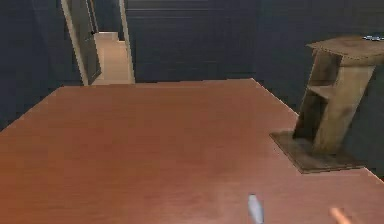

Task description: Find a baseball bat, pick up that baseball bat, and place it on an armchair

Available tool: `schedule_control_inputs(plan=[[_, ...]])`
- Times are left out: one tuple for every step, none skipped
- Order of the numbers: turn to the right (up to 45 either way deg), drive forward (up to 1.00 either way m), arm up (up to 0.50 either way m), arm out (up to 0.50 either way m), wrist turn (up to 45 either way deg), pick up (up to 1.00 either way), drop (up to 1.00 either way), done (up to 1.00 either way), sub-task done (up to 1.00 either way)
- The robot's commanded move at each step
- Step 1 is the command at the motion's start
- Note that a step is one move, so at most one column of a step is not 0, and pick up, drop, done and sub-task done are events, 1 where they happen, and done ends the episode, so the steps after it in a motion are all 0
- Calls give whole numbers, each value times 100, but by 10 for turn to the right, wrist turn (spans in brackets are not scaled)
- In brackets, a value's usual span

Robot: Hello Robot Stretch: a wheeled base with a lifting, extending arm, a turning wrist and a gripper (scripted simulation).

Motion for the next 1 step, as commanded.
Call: schedule_control_inputs(plan=[[-330,0,0,0,0,0,0,0,0]])
